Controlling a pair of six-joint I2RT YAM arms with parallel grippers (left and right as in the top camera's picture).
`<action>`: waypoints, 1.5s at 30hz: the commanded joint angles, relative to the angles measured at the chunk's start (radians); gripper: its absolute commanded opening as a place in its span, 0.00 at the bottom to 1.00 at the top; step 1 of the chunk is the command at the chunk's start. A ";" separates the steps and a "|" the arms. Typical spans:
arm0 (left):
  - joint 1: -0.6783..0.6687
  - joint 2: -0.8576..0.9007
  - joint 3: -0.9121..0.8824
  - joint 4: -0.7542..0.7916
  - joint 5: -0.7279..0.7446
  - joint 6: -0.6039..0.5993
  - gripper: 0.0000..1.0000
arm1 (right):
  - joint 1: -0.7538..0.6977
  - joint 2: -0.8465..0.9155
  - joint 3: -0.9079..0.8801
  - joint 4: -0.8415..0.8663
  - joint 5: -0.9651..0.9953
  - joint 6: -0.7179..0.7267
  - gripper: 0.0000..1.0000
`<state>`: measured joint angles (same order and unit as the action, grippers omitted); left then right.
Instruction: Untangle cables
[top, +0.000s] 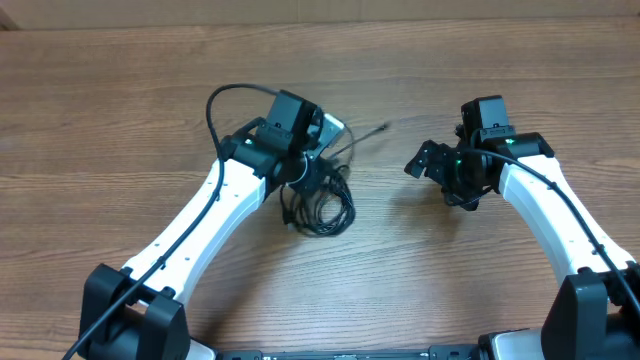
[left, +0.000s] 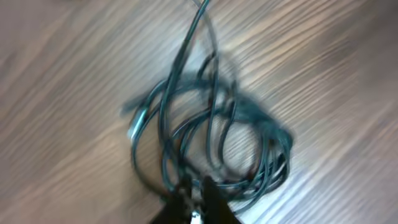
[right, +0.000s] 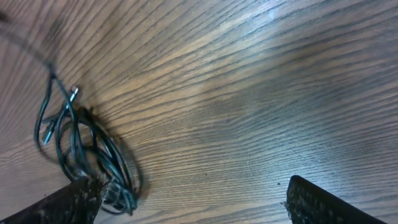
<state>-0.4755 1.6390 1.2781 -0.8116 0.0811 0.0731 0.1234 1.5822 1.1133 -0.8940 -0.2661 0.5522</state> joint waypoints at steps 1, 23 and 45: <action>0.013 0.019 -0.002 -0.042 -0.236 -0.262 0.04 | -0.003 0.000 0.005 0.003 -0.005 -0.012 0.93; -0.144 0.205 -0.034 0.084 0.130 -0.371 0.37 | 0.000 0.000 0.005 0.005 -0.005 -0.030 0.93; -0.273 0.335 0.004 0.128 -0.130 -0.430 0.16 | 0.000 0.000 0.005 -0.003 -0.005 -0.031 0.93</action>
<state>-0.7521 1.9648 1.2541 -0.6754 -0.0559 -0.3904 0.1234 1.5822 1.1133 -0.8982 -0.2661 0.5339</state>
